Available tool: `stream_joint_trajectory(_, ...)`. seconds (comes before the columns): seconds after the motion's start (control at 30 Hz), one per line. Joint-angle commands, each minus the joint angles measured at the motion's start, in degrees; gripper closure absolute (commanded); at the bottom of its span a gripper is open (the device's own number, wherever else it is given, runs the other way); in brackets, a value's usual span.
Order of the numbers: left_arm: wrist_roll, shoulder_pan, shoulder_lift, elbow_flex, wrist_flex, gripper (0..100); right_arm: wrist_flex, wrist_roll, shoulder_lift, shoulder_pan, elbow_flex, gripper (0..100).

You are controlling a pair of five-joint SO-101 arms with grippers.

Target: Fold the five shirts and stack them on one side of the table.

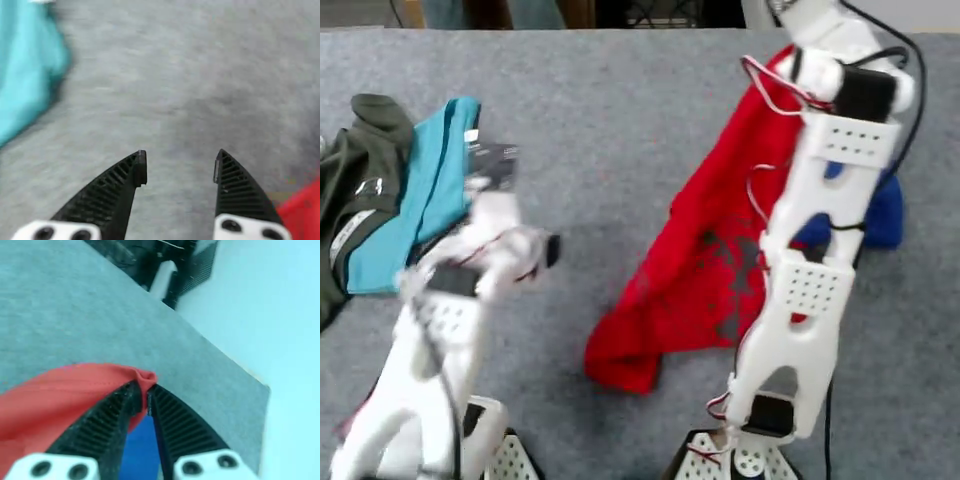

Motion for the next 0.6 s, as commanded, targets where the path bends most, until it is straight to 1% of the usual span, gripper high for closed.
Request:
stream_joint_trajectory(0.0,0.44,7.87,13.27,-10.77,0.44,76,-1.93,-0.35,-4.09,2.73,-2.42,98.5)
stream_joint_trajectory(0.17,0.44,17.71,25.58,-17.19,0.44,76,-1.32,-0.35,-6.02,3.34,-2.42,98.5)
stream_joint_trajectory(0.27,0.44,21.58,30.24,-18.86,-0.09,76,0.00,-0.26,-6.99,3.69,-2.42,98.5)
stream_joint_trajectory(0.37,0.62,23.43,34.46,-20.26,-0.09,76,0.18,-0.26,-7.16,3.69,-2.42,98.5)
stream_joint_trajectory(0.47,0.79,23.52,39.38,-22.02,-0.09,77,0.18,-0.26,-7.25,3.60,-2.42,98.5)
stream_joint_trajectory(0.57,0.70,23.08,44.04,-24.31,0.18,86,0.18,-0.26,-7.25,3.43,-2.42,98.5)
